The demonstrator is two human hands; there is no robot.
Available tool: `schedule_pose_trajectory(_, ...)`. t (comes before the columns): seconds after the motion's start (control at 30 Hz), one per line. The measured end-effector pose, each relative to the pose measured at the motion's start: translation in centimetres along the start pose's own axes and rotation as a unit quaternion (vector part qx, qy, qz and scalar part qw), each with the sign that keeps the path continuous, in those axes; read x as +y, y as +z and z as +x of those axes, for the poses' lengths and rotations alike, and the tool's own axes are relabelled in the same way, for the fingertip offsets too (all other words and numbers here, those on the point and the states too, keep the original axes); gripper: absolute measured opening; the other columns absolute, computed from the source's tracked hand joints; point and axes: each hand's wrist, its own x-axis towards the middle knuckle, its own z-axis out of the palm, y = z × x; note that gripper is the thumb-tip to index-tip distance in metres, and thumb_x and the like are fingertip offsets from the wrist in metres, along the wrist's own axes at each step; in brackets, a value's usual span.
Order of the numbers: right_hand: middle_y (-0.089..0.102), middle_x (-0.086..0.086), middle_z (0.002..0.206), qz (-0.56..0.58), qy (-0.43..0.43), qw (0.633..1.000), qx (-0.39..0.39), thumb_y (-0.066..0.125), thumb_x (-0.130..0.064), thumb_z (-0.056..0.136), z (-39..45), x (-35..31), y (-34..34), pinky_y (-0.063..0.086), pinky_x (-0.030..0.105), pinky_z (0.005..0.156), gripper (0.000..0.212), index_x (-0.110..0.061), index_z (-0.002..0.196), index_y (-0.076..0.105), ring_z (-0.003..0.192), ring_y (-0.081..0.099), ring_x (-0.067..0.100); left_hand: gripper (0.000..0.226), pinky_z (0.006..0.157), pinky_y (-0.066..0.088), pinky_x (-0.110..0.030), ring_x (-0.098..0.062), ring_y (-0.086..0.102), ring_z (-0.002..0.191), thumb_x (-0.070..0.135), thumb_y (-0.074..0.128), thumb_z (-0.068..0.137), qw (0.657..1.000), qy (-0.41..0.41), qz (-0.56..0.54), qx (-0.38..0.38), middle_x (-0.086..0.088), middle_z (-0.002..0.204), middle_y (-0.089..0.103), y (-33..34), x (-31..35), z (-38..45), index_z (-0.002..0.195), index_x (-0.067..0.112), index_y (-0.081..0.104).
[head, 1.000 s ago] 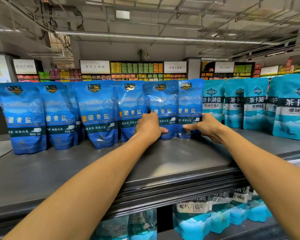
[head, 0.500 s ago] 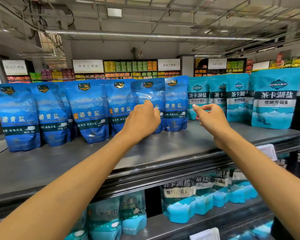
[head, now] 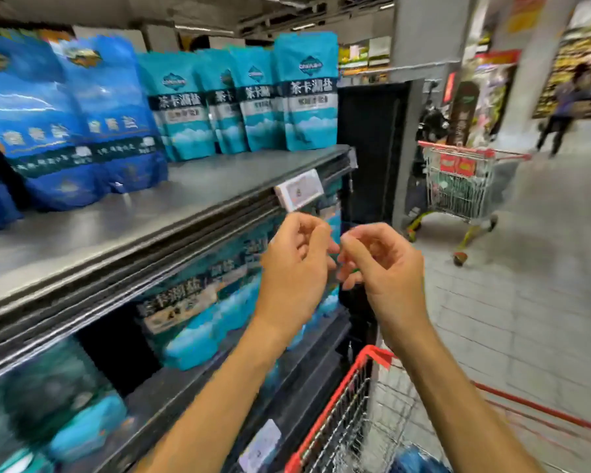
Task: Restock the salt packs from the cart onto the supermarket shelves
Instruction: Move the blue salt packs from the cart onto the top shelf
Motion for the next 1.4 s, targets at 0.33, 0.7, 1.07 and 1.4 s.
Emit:
schedule_pose_trajectory(0.33, 0.053, 0.0, 0.05, -0.187, 0.182, 0.914, 0.309, 0.066, -0.014, 0.094, -17.0, 8.1, -22.1, 0.043, 0.021, 0.046, 0.031, 0.0, 0.071, 0.051, 0.044, 0.048, 0.009, 0.02, 0.043, 0.04, -0.013, -0.005, 0.055, 0.048, 0.009, 0.051, 0.1, 0.924, -0.25, -0.006, -0.289, -0.005, 0.069, 0.062, 17.1, -17.3, -13.5, 0.081, 0.015, 0.053)
schedule_pose_trajectory(0.7, 0.065, 0.028, 0.085, -0.278, 0.482, 0.742, 0.372, 0.056, -0.013, 0.1, -36.2, 24.4, -38.3, 0.048, 0.055, 0.074, 0.02, 0.003, 0.09, 0.06, 0.075, 0.057, 0.028, 0.031, 0.042, 0.034, -0.025, -0.016, 0.046, 0.046, 0.0, 0.047, 0.098, 0.682, -0.572, 0.208, -0.405, -0.009, 0.061, 0.047, 26.8, -41.0, -29.6, 0.068, 0.003, 0.051)
schedule_pose_trajectory(1.07, 0.058, 0.018, 0.091, -0.348, 0.648, 0.648, 0.196, 0.055, -0.029, 0.101, -42.6, 44.7, -44.3, 0.046, 0.043, 0.08, 0.032, 0.003, 0.097, 0.053, 0.093, 0.056, 0.037, 0.02, 0.068, 0.05, -0.047, -0.035, 0.06, 0.08, 0.029, 0.05, 0.098, 0.789, -0.386, 0.363, -0.31, -0.009, 0.081, 0.056, 30.8, -58.9, -34.3, 0.084, 0.015, 0.05)
schedule_pose_trajectory(1.4, 0.053, 0.023, 0.137, -0.319, 0.682, 0.594, 0.282, 0.076, -0.044, 0.084, -44.0, 53.8, -46.3, 0.045, 0.047, 0.102, 0.091, 0.006, 0.141, 0.025, 0.125, 0.053, 0.037, 0.064, 0.099, 0.045, -0.049, -0.038, 0.059, 0.107, 0.061, 0.064, 0.084, 0.648, -0.285, 0.505, -0.493, -0.021, 0.11, 0.065, 36.9, -69.4, -32.0, 0.107, 0.001, 0.063)
